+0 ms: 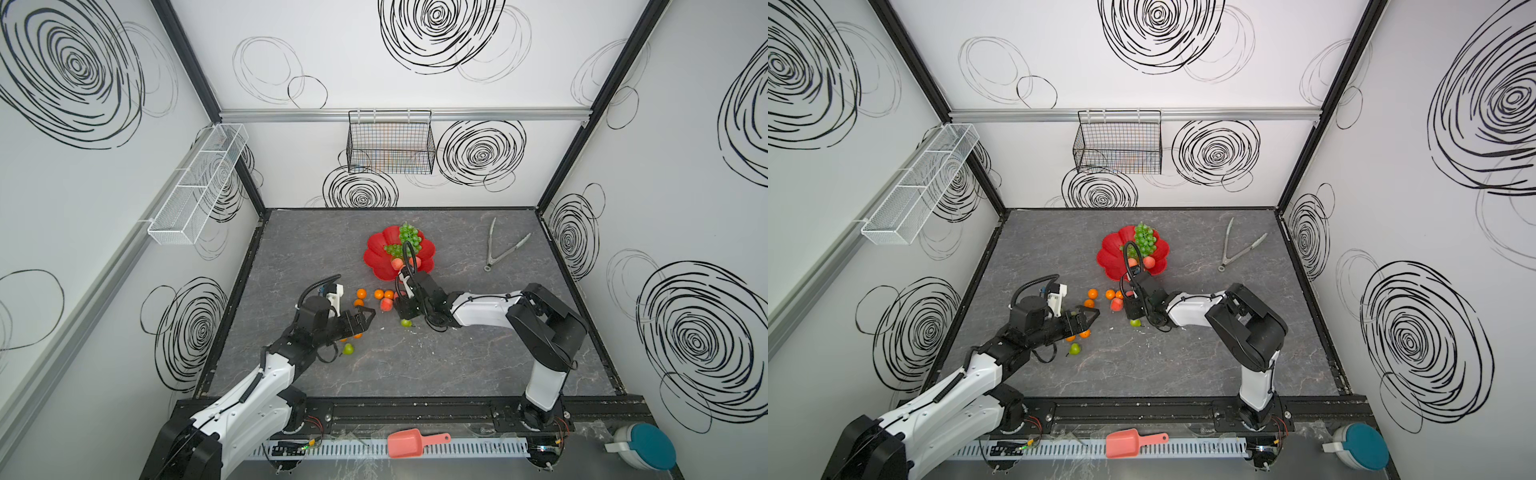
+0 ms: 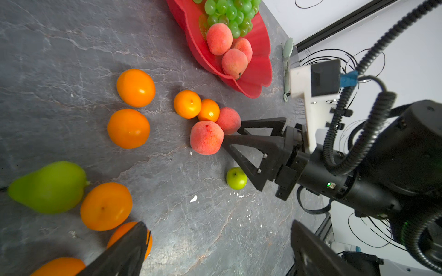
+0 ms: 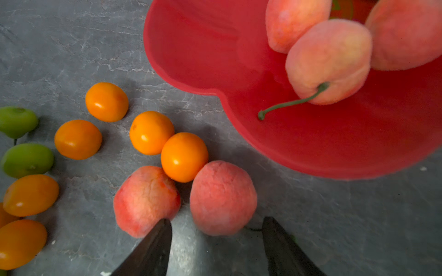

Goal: Arrange fruit in a fruit bowl
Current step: Pick up the fruit from the center of the table.

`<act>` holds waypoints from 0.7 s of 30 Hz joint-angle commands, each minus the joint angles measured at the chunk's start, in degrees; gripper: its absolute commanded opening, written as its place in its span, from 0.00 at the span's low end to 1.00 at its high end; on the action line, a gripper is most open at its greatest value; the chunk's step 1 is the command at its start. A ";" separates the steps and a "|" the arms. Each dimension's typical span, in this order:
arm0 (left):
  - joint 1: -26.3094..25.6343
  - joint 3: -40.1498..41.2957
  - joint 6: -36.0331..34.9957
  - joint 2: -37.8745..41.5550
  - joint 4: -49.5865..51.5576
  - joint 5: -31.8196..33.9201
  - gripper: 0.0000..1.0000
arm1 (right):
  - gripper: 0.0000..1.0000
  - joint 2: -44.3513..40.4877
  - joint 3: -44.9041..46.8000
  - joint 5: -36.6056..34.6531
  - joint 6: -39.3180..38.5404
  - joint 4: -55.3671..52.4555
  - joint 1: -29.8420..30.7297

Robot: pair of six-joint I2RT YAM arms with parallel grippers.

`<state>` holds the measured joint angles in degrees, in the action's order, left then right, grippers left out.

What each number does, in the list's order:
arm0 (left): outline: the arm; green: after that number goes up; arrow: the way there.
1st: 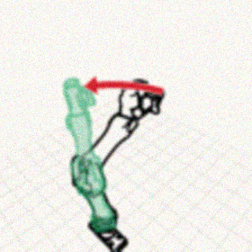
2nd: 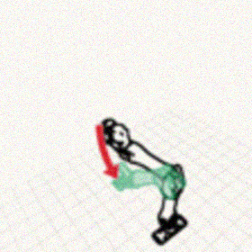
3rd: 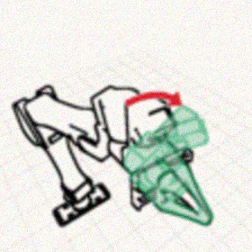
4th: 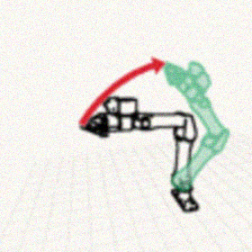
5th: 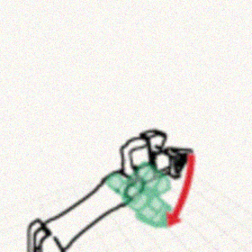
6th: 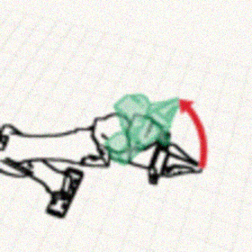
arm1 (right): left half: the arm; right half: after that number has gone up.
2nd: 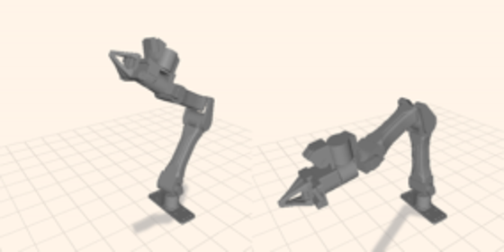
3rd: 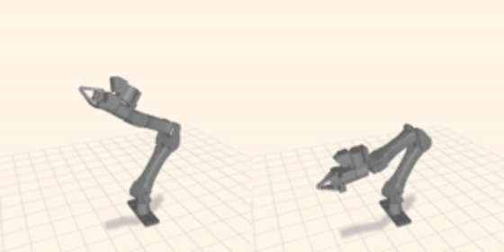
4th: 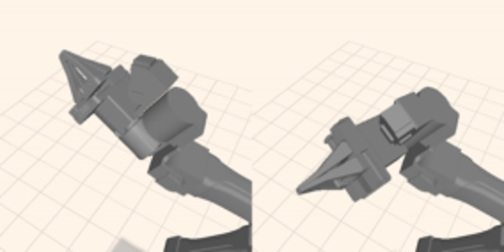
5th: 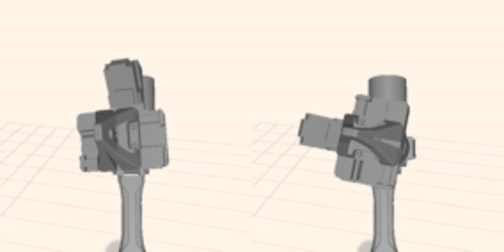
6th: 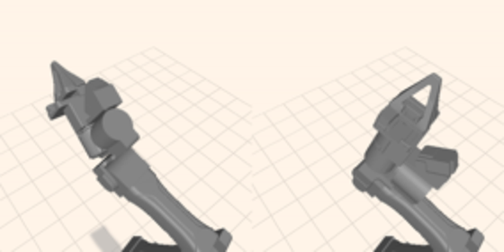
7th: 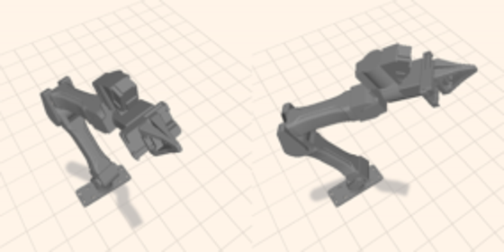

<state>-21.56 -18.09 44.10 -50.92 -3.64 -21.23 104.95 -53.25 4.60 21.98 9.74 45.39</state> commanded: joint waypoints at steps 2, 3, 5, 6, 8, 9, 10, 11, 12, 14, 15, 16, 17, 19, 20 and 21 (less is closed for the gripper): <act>0.55 0.38 -0.85 -0.25 -3.30 -1.00 0.96 | 0.64 1.55 -2.41 -0.09 -0.79 -0.51 -0.47; 0.50 0.35 -0.85 -0.41 -3.34 -1.01 0.96 | 0.64 1.87 -2.71 -0.12 -0.79 -0.57 -0.55; 0.53 0.44 -0.77 -0.42 -3.39 -1.09 0.96 | 0.64 2.40 -3.15 -0.20 -0.80 -0.67 -0.63; 0.44 0.48 -0.68 -0.45 -3.39 -1.09 0.96 | 0.64 2.66 -3.42 -0.42 -0.83 -0.81 -0.60; 0.41 0.50 -0.68 -0.46 -3.39 -1.09 0.96 | 0.66 3.14 -4.04 -0.62 -0.99 -1.08 -0.66; 0.44 0.49 -0.60 -0.42 -3.39 -1.13 0.96 | 0.67 3.39 -4.35 -0.71 -1.11 -1.27 -0.65; 0.45 0.51 -0.59 -0.36 -3.39 -1.09 0.96 | 0.68 3.66 -4.59 -0.73 -1.14 -1.45 -0.65; 0.41 0.42 -0.59 -0.35 -3.39 -1.12 0.96 | 0.68 3.86 -4.96 -0.65 -1.23 -1.64 -0.67; 0.30 0.42 -0.59 -0.33 -3.44 -1.09 0.96 | 0.69 4.08 -5.25 -0.61 -1.24 -1.80 -0.65; 0.30 0.40 -0.51 -0.38 -3.44 -1.10 0.96 | 0.71 4.23 -5.45 -0.69 -1.28 -1.70 -0.65; 0.25 0.42 -0.50 -0.34 -3.39 -1.09 0.96 | 0.71 4.34 -5.50 -0.82 -1.29 -1.61 -0.65; 0.24 0.42 -0.50 -0.42 -3.39 -1.09 0.96 | 0.71 4.37 -5.54 -0.82 -1.25 -1.65 -0.67; 0.27 0.35 -0.50 -0.44 -3.39 -1.04 0.96 | 0.70 4.52 -5.77 -0.69 -1.32 -1.86 -0.65; 0.15 0.31 -0.50 -0.44 -3.40 -1.09 0.96 | 0.68 4.83 -6.07 -0.71 -1.32 -2.16 -0.69; 0.14 0.32 -0.50 -0.44 -3.35 -1.09 0.96 | 0.66 5.03 -6.18 -0.73 -1.20 -2.24 -0.65; 0.19 0.29 -0.55 -0.42 -3.33 -1.02 0.96 | 0.64 5.10 -6.23 -0.70 -1.19 -2.35 -0.65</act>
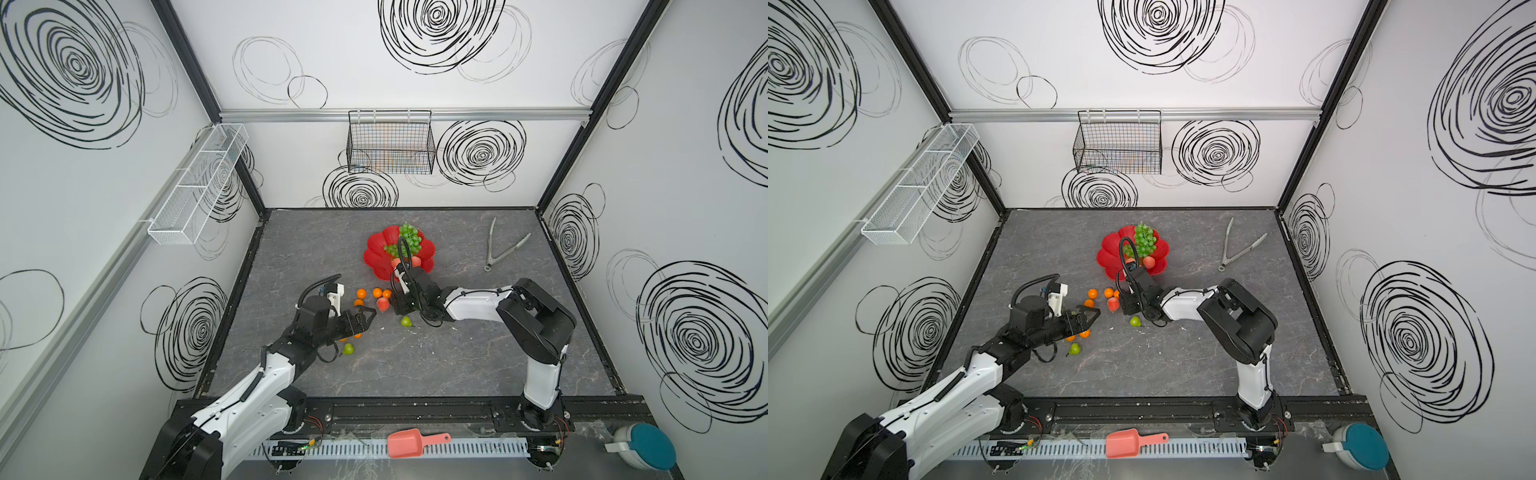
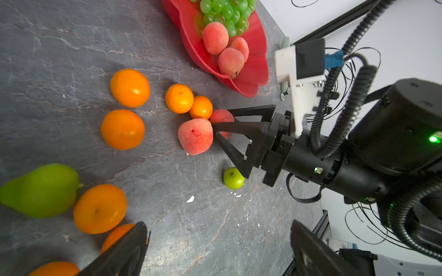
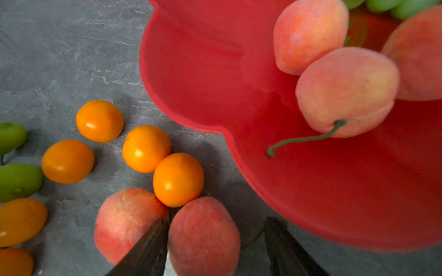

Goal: Arrange fruit in a fruit bowl
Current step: Pick up the fruit from the center of the table.

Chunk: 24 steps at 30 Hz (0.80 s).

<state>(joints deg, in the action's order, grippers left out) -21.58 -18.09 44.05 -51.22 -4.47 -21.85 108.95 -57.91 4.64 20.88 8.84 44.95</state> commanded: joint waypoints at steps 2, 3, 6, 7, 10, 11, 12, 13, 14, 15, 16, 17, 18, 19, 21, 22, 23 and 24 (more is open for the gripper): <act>0.20 0.33 -0.48 -0.06 -2.46 -0.39 0.96 | 0.61 1.34 -1.63 -0.68 0.01 -1.63 -0.24; 0.15 0.32 -0.46 -0.03 -2.41 -0.43 0.96 | 0.60 1.36 -1.59 -0.67 0.00 -1.67 -0.21; 0.16 0.42 -0.46 -0.09 -2.48 -0.38 0.96 | 0.57 1.44 -1.59 -0.51 0.11 -1.72 -0.21; 0.19 0.35 -0.46 -0.09 -2.39 -0.35 0.96 | 0.56 1.44 -1.55 -0.50 0.11 -1.72 -0.21; 0.15 0.28 -0.46 -0.04 -2.45 -0.35 0.96 | 0.52 1.36 -1.46 -0.43 0.20 -1.91 -0.21; 0.19 0.31 -0.46 -0.13 -2.41 -0.35 0.96 | 0.51 1.36 -1.55 -0.38 0.28 -1.92 -0.22; 0.22 0.31 -0.46 -0.11 -2.45 -0.37 0.96 | 0.51 1.27 -1.47 -0.33 0.30 -1.83 -0.21; 0.14 0.30 -0.46 -0.21 -2.44 -0.36 0.96 | 0.50 1.23 -1.42 -0.21 0.36 -1.74 -0.26; 0.22 0.32 -0.46 -0.20 -2.47 -0.30 0.96 | 0.50 1.18 -1.33 -0.13 0.30 -1.63 -0.26; 0.14 0.28 -0.46 -0.31 -2.45 -0.30 0.96 | 0.49 1.18 -1.31 -0.15 0.34 -1.71 -0.21; 0.17 0.25 -0.45 -0.33 -2.51 -0.30 0.96 | 0.48 1.17 -1.38 -0.16 0.27 -1.85 -0.21; 0.11 0.24 -0.37 -0.41 -2.48 -0.31 0.96 | 0.48 1.12 -1.42 -0.16 0.21 -1.94 -0.21; 0.06 0.23 -0.33 -0.41 -2.56 -0.38 0.96 | 0.48 0.94 -1.33 -0.18 0.21 -2.06 -0.21; 0.05 0.12 -0.29 -0.40 -2.61 -0.33 0.96 | 0.47 0.82 -1.24 -0.19 0.27 -2.07 -0.21; -0.04 0.03 -0.28 -0.30 -2.47 -0.28 0.96 | 0.47 0.49 -0.99 -0.12 0.23 -1.99 -0.21; -0.05 0.02 -0.28 -0.29 -2.31 -0.16 0.96 | 0.47 0.31 -0.89 -0.10 0.24 -1.98 -0.26; -0.12 -0.06 -0.28 -0.21 -2.30 -0.13 0.96 | 0.47 0.09 -0.81 -0.07 0.24 -1.98 -0.21; -0.20 -0.08 -0.20 -0.17 -2.21 -0.06 0.96 | 0.47 -0.17 -0.65 0.02 0.34 -2.03 -0.21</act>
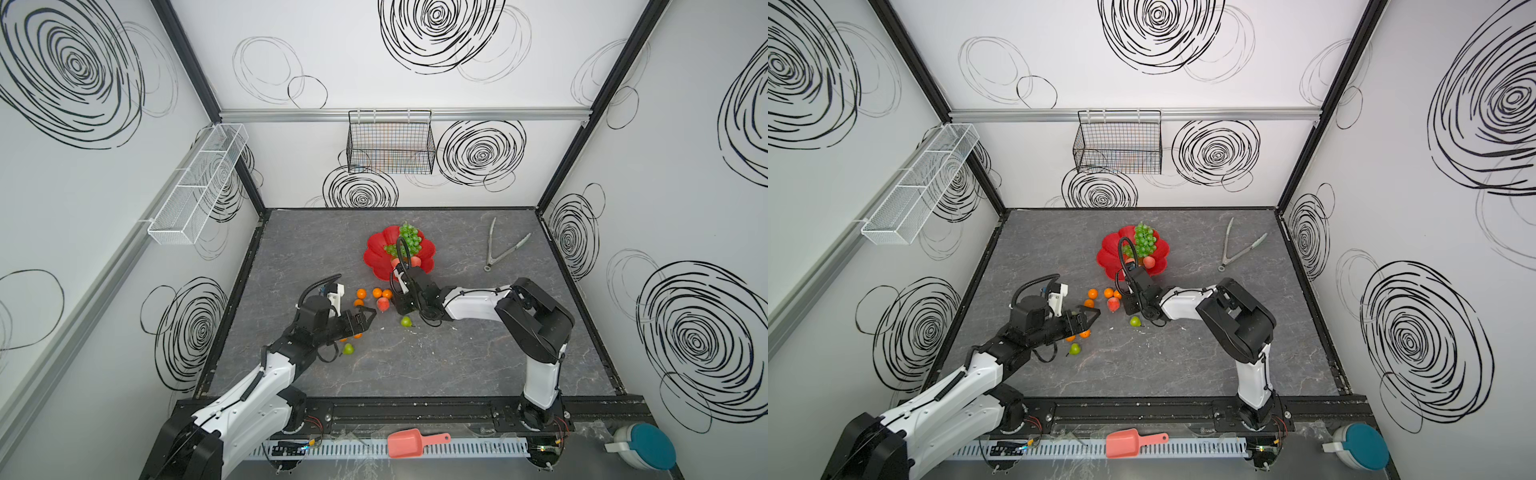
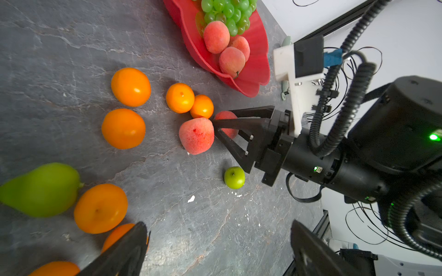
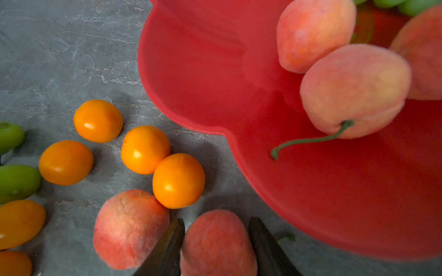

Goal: Arrange fruit in a fruit bowl
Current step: Pick up the fruit from the center of the table.

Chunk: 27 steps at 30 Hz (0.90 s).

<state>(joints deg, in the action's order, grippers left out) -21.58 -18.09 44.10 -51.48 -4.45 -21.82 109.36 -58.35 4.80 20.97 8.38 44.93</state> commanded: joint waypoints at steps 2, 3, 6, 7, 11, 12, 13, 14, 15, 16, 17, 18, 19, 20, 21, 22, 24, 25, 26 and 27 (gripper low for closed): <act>-0.39 -0.20 -0.33 0.16 -2.02 0.19 0.96 | 0.47 -1.42 0.15 -0.03 0.39 -1.79 -0.11; -0.47 -0.28 -0.33 0.31 -1.84 0.42 0.96 | 0.46 -2.02 0.48 0.02 0.48 -1.90 -0.15; -1.53 -0.93 -0.46 0.18 -1.49 1.28 0.96 | 0.46 -4.42 1.92 0.04 0.79 -1.92 -0.19; -2.00 -1.21 -0.50 0.08 -1.38 1.68 0.96 | 0.46 -5.20 2.35 0.04 0.75 -2.01 -0.19; -4.76 -2.36 -0.68 -0.66 -1.28 3.47 0.96 | 0.46 -9.02 4.13 -0.23 0.75 -3.29 -0.19; -5.48 -2.70 -0.68 -1.00 -1.38 3.90 0.96 | 0.46 -10.27 4.73 -0.42 0.83 -3.54 -0.19; -6.23 -2.93 -0.68 -1.24 -1.44 4.27 0.96 | 0.46 -11.29 5.41 -0.48 0.91 -3.66 -0.23; -7.02 -3.21 -0.61 -1.68 -1.62 4.71 0.96 | 0.46 -12.71 6.07 -0.79 1.08 -3.93 -0.28; -7.68 -3.48 -0.59 -2.12 -1.97 5.07 0.96 | 0.45 -14.09 6.54 -1.06 1.18 -4.28 -0.37; -8.37 -3.85 -0.59 -2.57 -2.27 5.38 0.96 | 0.45 -15.22 6.88 -1.31 1.26 -4.70 -0.37; -8.91 -4.44 -0.59 -3.23 -2.55 5.69 0.96 | 0.45 -16.31 7.16 -1.57 1.35 -5.31 -0.46; -9.24 -4.90 -0.59 -3.81 -2.82 5.87 0.96 | 0.45 -17.51 7.21 -1.76 1.36 -5.76 -0.56; -9.51 -5.53 -0.50 -4.51 -3.25 5.87 0.96 | 0.45 -18.71 7.15 -1.89 1.35 -6.11 -0.71; -9.74 -6.26 -0.50 -5.33 -3.70 5.83 0.96 | 0.45 -19.63 6.90 -1.93 1.35 -6.71 -0.93; -9.84 -7.04 -0.58 -5.99 -4.00 5.83 0.96 | 0.45 -20.31 6.55 -1.97 1.35 -7.29 -1.22; -9.84 -7.99 -0.74 -6.80 -4.24 5.83 0.96 | 0.46 -20.87 6.00 -2.28 1.19 -8.01 -1.54; -9.79 -10.06 -1.39 -8.29 -4.19 5.90 0.96 | 0.46 -21.12 4.52 -2.50 0.96 -9.45 -2.42; -9.71 -11.21 -1.83 -9.10 -4.25 6.13 0.96 | 0.46 -21.17 3.83 -2.52 0.87 -10.05 -2.97; -9.56 -12.39 -2.18 -9.94 -4.24 6.22 0.96 | 0.46 -20.90 3.12 -2.53 0.84 -10.51 -3.53; -9.39 -13.38 -2.42 -10.85 -4.28 6.20 0.96 | 0.45 -20.69 2.49 -2.31 0.75 -10.86 -4.06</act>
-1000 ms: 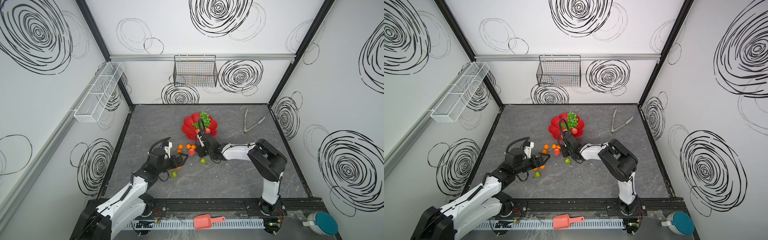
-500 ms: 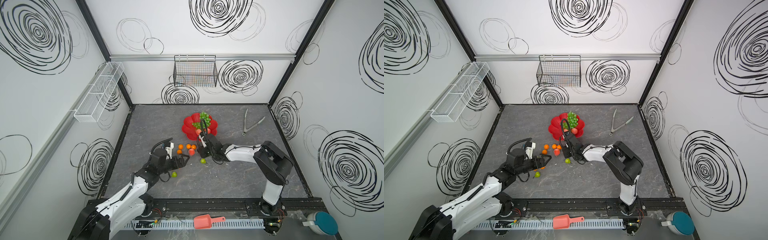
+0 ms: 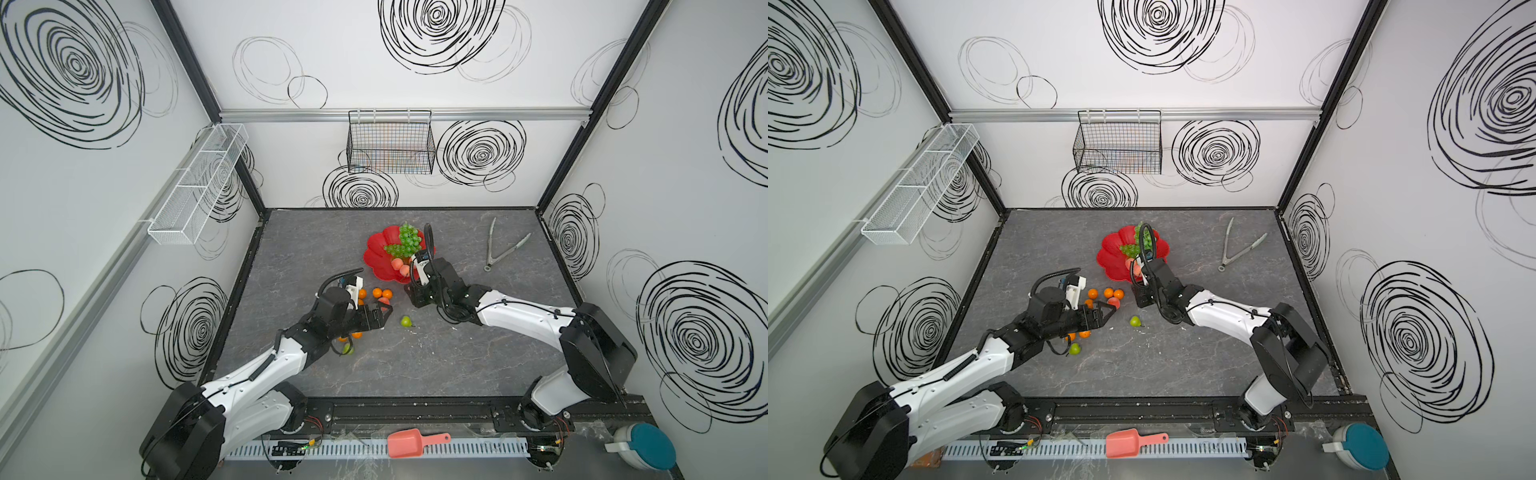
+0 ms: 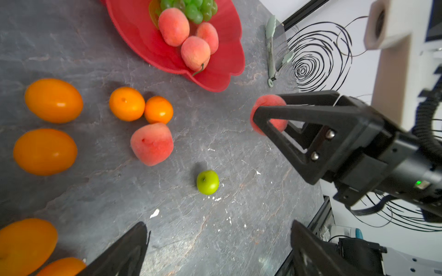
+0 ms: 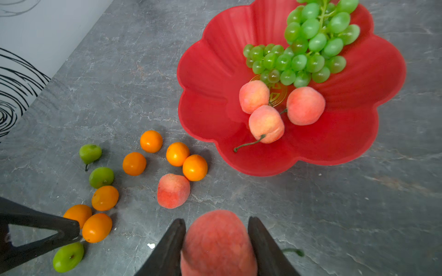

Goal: Arrange fruit in a fruit bowl
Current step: Pick up the fruit from the center of the table, then place the fruit in the fruit bowl.

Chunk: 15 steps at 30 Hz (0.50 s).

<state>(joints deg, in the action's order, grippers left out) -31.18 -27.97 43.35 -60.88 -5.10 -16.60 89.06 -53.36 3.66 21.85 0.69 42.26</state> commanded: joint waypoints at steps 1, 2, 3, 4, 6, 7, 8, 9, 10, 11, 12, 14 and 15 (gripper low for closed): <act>0.46 -4.47 -1.84 -2.42 -3.58 1.00 0.96 | 0.46 -0.01 -3.25 -0.97 -0.22 -3.59 -2.01; 0.87 -5.33 -1.95 -3.28 -3.72 0.94 0.96 | 0.46 0.48 -4.25 -1.04 -0.31 -4.12 -2.54; 1.15 -6.17 -1.89 -4.22 -4.01 0.75 0.96 | 0.46 1.12 -5.16 -1.05 -0.31 -4.57 -3.11; 1.48 -6.80 -1.87 -4.97 -4.26 0.75 0.96 | 0.46 1.72 -5.86 -0.90 -0.39 -5.00 -3.68; 2.23 -8.09 -1.65 -6.59 -4.89 0.49 0.96 | 0.46 3.18 -7.27 -0.39 -0.31 -5.41 -4.91; 2.58 -8.64 -1.45 -7.45 -5.36 0.31 0.96 | 0.45 4.04 -7.98 0.11 -0.22 -5.60 -5.60; 2.86 -9.28 -1.28 -8.32 -5.72 0.10 0.96 | 0.46 4.85 -8.59 0.61 -0.29 -5.61 -6.10; 2.99 -9.76 -1.23 -9.03 -6.08 0.00 0.96 | 0.45 5.65 -9.20 0.88 -0.39 -5.74 -6.58; 3.16 -10.47 -1.21 -9.91 -6.35 -0.08 0.96 | 0.45 6.80 -10.02 0.98 -0.48 -6.18 -6.98; 3.28 -11.18 -1.23 -10.81 -6.41 -0.21 0.96 | 0.45 7.82 -10.99 1.15 -0.78 -6.61 -7.40; 3.33 -11.75 -1.42 -11.72 -6.50 -0.31 0.96 | 0.45 8.78 -11.71 1.27 -0.94 -6.84 -7.70; 3.61 -12.98 -1.67 -13.38 -6.69 -0.60 0.96 | 0.45 10.95 -13.50 1.50 -1.52 -7.63 -8.52; 3.69 -13.39 -1.69 -14.08 -6.82 -0.69 0.96 | 0.45 11.87 -14.23 1.63 -1.87 -7.80 -8.77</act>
<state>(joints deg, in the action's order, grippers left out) -27.97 -38.85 42.44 -73.52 -8.58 -16.69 99.13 -65.04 4.86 21.23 -4.58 34.22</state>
